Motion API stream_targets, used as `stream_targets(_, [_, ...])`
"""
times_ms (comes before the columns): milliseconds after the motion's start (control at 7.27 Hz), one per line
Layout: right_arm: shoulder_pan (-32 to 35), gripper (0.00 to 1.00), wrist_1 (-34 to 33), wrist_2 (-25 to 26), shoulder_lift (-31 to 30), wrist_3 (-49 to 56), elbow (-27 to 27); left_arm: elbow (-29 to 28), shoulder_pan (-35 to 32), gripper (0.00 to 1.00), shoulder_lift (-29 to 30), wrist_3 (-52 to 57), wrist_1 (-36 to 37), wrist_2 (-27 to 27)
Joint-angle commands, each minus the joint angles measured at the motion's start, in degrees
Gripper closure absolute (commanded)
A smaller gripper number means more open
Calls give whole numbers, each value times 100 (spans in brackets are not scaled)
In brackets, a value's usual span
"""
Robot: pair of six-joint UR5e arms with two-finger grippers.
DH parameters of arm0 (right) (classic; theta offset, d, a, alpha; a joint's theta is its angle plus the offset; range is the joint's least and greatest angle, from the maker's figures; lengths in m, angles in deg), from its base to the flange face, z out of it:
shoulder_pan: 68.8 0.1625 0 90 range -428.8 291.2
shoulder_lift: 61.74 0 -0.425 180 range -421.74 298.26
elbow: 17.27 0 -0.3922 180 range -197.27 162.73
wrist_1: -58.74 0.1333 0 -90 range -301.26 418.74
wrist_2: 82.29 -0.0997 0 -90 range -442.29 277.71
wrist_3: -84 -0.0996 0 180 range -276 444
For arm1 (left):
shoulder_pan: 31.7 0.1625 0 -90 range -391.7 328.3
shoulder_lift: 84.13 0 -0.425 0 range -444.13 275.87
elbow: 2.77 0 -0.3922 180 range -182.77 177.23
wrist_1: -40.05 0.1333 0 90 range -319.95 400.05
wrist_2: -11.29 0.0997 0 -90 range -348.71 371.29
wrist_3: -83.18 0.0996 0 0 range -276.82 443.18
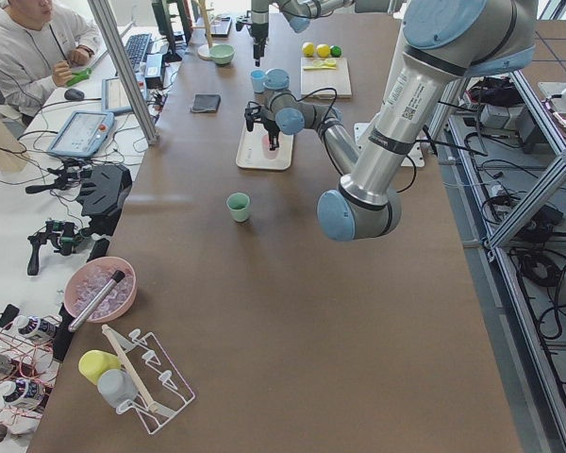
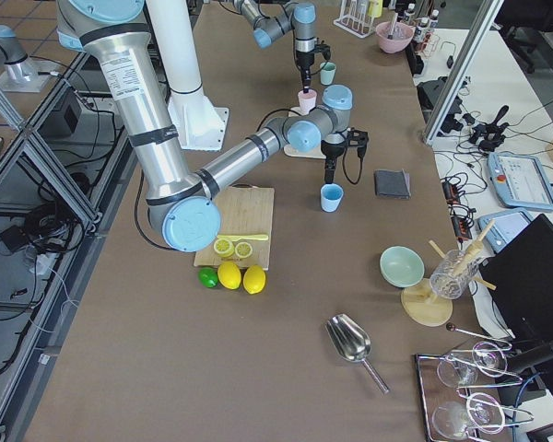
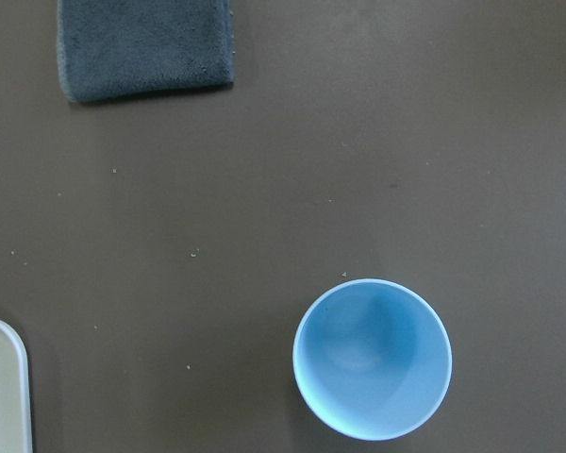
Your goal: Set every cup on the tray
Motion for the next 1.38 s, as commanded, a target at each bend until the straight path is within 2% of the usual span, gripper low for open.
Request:
stream_targets(0, [32,2,41,10,35,77,299,4,59,99,10,-4,43,1])
stream_targets(275, [41,14,67,45,184,138,685,4,120,71,10,-13,35,1])
stream_targets(413, [41,21,59,45,184,260,748,4,129,63,10,-13,35,45])
stream_targets(550, [41,31,67,28,193,348,862,-5,147,46,18,-13,35,115])
stream_targets(688, [76,40,59,-16,193,367,872,-5,164,39,53,-13,43,124])
stream_targets(1101, [85,45,59,-16,158,507,1056,30,156,36,62,-21,43,133])
stream_targets(1238, [76,55,59,-25,141,499,1065,65,138,35,62,-21,130,133])
